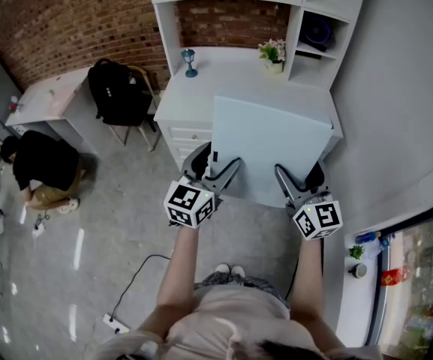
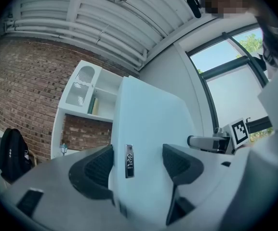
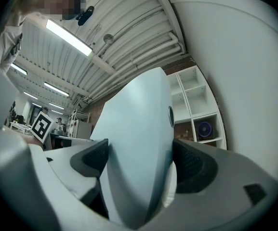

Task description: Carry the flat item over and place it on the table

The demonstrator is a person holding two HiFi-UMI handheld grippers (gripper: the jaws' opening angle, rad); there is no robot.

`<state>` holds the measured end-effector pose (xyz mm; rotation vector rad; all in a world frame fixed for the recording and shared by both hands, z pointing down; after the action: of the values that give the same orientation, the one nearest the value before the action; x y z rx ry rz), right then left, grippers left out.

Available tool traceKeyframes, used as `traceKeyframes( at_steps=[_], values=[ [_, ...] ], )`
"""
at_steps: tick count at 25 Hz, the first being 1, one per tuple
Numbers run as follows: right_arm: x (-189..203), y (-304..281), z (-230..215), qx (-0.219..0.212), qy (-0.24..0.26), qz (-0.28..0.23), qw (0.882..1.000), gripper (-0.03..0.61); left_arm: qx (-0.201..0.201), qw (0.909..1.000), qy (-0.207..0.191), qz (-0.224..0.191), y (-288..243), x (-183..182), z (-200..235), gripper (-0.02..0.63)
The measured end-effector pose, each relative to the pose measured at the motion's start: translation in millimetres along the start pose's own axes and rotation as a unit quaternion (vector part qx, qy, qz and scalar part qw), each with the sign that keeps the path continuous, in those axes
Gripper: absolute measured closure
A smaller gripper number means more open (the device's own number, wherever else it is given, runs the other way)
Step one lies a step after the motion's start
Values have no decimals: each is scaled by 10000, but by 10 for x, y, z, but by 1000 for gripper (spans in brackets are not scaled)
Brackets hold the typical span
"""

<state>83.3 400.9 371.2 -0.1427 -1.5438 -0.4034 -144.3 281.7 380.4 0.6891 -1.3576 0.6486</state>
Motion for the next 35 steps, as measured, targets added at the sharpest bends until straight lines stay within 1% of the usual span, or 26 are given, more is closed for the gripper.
traceKeyframes(
  at_steps=[5,16,22,29,35],
  values=[
    [-19,-61,29,-9,-9,29,10000,150,36,10000,49,31,-11,-7,64,281],
    [71,-155,151,201,-122,3,9997,147,226,9997,36,73,-14,28,245,281],
    [101,-204,113,258,-95,23,9996,147,295,9995,84,60,-93,66,295,281],
    [182,-362,-31,339,-106,25,9994,147,353,9993,117,84,-321,130,418,281],
    [269,-561,-295,359,-119,-5,9993,147,389,9992,88,89,-656,174,529,281]
  ],
)
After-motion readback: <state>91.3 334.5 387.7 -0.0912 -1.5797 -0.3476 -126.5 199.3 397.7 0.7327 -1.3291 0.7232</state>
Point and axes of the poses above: the fingertips, and each gripper's own axes: y backward along the fingers, z to its left, x out of its underside, the point moved 8 cm from there along y, backward along the fingers, and after that the axes turned 11 degrees about -x, right-handed, at the moved point
